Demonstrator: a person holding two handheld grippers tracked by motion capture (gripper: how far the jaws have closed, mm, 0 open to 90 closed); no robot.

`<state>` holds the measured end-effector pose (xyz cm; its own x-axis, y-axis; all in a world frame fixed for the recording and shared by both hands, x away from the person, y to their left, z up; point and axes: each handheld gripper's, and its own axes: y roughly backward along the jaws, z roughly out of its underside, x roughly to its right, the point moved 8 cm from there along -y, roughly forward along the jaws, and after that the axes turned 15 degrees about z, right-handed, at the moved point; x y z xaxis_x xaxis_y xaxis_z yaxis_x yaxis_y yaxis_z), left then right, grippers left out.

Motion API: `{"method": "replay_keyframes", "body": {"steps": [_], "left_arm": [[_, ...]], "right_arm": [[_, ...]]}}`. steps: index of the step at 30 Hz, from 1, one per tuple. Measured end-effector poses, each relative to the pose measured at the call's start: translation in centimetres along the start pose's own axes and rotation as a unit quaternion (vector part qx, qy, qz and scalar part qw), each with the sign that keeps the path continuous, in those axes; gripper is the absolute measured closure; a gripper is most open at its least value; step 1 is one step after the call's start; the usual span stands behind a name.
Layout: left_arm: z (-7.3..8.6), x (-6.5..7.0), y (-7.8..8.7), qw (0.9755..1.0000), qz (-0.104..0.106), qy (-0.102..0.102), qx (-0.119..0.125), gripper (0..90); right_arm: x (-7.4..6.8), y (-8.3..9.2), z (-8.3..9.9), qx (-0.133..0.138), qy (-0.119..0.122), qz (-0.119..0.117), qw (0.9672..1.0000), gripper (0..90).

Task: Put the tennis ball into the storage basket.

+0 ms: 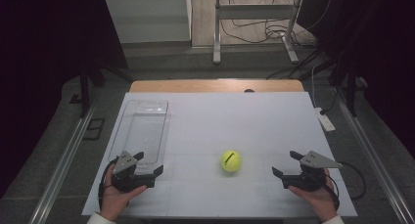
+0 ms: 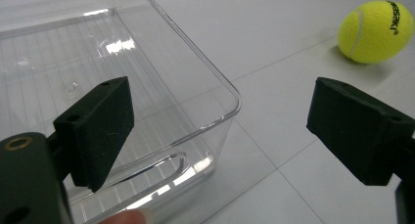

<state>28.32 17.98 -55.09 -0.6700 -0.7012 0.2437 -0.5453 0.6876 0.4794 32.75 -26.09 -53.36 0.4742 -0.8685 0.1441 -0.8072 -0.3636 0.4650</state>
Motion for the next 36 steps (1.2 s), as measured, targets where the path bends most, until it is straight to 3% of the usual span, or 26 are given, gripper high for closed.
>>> {"method": "replay_keyframes", "body": {"steps": [15,18,36], "left_arm": [[0.18,0.05,0.32,0.9999,0.007,0.003,0.008,11.2],[0.26,0.13,0.09,1.0,0.007,-0.005,0.003,11.2],[0.09,0.22,0.34,0.9999,0.002,-0.009,0.008,11.3]], "right_arm": [[-0.41,-0.03,-0.09,-0.003,0.005,-0.003,1.0,11.5],[-0.44,-0.19,-0.02,-0.005,0.005,-0.006,1.0,11.5],[-0.59,-0.46,0.14,-0.009,0.013,-0.011,0.9998,11.0]]}}
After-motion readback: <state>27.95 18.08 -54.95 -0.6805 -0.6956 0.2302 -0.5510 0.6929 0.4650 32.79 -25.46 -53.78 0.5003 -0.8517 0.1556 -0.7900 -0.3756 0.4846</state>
